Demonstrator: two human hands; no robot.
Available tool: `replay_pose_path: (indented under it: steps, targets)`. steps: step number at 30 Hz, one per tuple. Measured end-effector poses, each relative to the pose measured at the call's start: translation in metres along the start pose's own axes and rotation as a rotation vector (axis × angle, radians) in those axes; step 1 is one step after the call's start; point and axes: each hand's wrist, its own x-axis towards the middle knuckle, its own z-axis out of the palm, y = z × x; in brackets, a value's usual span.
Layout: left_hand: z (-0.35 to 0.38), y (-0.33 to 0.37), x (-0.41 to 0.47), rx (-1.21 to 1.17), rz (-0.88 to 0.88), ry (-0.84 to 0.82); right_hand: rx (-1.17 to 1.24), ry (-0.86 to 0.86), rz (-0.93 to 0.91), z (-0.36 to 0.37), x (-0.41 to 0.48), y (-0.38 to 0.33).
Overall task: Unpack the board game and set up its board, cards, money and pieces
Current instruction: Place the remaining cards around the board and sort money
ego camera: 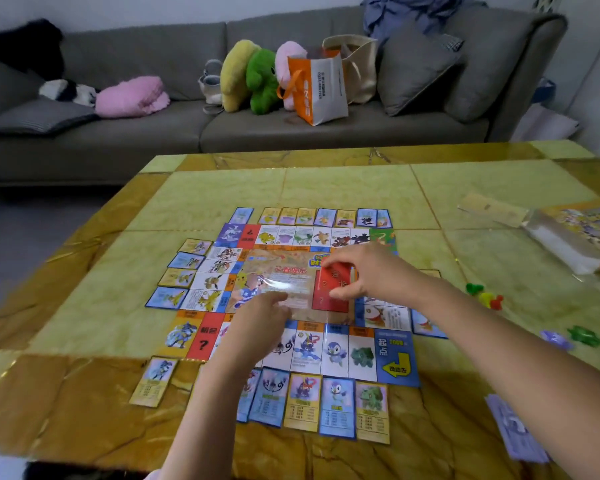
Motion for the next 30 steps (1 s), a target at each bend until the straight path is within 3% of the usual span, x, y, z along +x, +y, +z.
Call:
replay_pose_path:
  steps: [16,30]
  targets:
    - [0.011,-0.012,0.013,0.122,0.031,-0.040,-0.202,-0.071,-0.039,0.031,0.016,0.017]
    - [0.013,-0.012,0.015,0.166,0.066,-0.020,-0.111,-0.058,-0.027,0.037,0.009,0.020]
